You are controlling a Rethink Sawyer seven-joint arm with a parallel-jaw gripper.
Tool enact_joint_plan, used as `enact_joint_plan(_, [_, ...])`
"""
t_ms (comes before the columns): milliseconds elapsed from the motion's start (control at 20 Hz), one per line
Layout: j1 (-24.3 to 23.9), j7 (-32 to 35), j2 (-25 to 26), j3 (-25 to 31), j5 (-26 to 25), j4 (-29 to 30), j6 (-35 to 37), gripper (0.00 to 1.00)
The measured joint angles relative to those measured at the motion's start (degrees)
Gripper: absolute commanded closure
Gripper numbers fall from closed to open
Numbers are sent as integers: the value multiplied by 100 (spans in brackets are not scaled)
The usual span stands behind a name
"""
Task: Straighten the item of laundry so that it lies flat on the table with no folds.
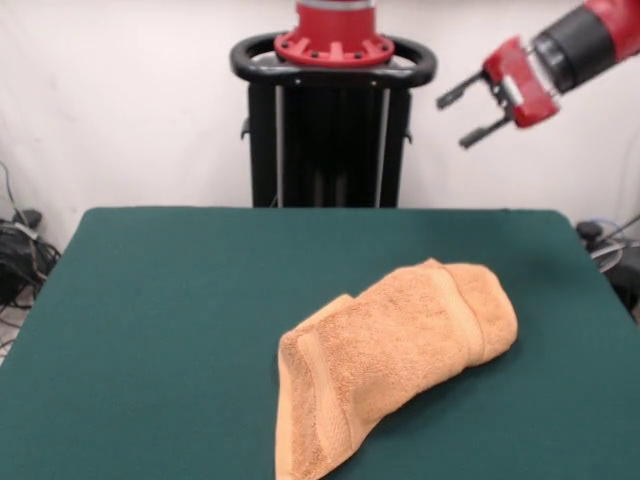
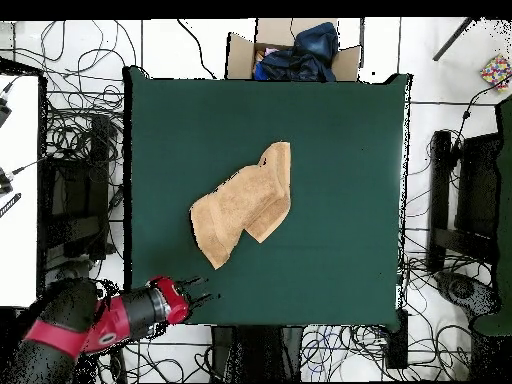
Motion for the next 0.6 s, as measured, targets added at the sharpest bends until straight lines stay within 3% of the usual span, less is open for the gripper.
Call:
enact_joint_plan(250, [-244, 488, 153, 101, 931, 389, -730, 0])
enact_joint_plan(600, [-228, 592, 174, 116, 1842, 666, -816, 0])
